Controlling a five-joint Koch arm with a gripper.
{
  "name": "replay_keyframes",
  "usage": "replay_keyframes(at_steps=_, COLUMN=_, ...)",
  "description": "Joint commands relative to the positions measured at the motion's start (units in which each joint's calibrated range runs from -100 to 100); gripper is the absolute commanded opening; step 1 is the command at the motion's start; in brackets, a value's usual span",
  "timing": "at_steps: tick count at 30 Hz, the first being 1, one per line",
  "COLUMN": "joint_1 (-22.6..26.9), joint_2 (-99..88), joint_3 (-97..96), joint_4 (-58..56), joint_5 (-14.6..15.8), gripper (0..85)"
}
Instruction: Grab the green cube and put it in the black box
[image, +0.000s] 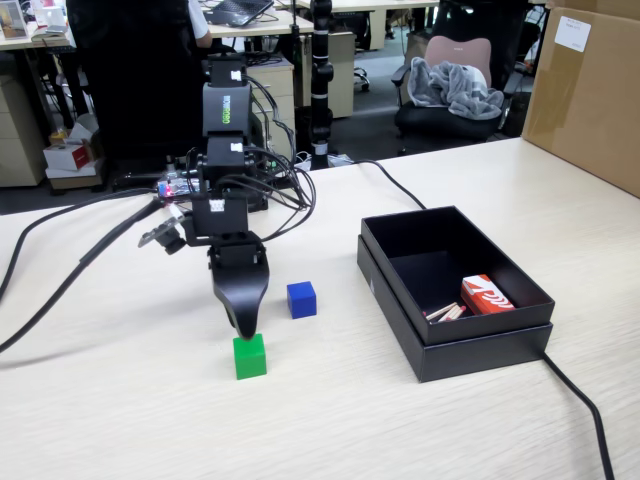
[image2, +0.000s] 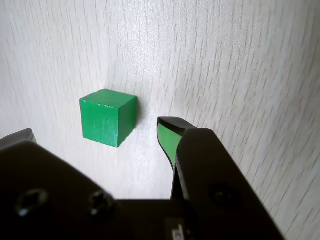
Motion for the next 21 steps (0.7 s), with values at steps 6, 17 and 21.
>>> replay_keyframes(at_steps=6, joint_1=0.2, joint_2=5.7, joint_3=9.5, joint_4=0.0, joint_5=1.2, gripper=48.0)
replay_keyframes(at_steps=17, joint_1=0.1, joint_2=11.9, joint_3=11.7, joint_4=0.6, joint_5=1.4, gripper=47.5)
replay_keyframes(at_steps=21, joint_1=0.1, joint_2=12.5, joint_3=11.7, joint_4=0.6, joint_5=1.5, gripper=43.0)
